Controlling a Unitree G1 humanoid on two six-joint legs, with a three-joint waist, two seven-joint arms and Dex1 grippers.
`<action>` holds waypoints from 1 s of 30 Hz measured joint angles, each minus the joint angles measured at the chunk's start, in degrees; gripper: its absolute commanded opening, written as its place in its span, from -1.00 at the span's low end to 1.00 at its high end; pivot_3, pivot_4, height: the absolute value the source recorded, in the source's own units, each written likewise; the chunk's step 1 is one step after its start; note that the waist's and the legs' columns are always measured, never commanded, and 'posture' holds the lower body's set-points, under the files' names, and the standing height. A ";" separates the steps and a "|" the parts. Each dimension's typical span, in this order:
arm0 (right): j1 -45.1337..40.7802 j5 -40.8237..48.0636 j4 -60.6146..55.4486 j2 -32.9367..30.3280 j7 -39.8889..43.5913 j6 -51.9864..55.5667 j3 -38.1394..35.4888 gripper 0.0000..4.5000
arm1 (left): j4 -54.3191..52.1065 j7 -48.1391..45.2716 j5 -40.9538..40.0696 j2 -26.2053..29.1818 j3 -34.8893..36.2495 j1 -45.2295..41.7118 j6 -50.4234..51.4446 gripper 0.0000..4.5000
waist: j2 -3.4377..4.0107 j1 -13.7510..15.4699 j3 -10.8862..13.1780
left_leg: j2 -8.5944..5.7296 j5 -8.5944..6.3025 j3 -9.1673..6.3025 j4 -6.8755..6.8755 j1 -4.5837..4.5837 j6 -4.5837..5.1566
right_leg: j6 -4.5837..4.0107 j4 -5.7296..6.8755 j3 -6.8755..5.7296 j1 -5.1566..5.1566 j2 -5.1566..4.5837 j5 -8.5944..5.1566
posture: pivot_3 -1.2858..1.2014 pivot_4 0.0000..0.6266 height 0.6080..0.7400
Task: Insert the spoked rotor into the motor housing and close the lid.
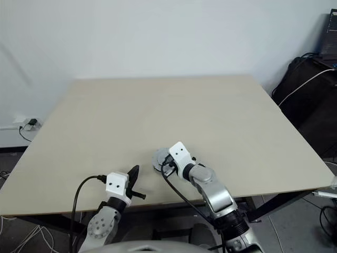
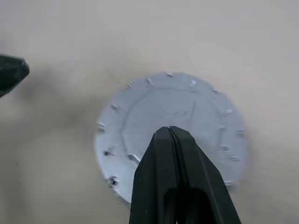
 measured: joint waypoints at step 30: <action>-11.18 1.09 21.37 -4.26 16.49 -17.41 -1.39 0.99 | -0.73 0.40 0.04 -0.60 -0.20 0.08 0.27 -1.00 | -0.03 0.06 -0.08 | -0.01 0.10 0.00 0.02 0.03 0.17 | -0.19 0.02 0.01 0.03 0.04 0.14 | 0.03 -1.00 1.00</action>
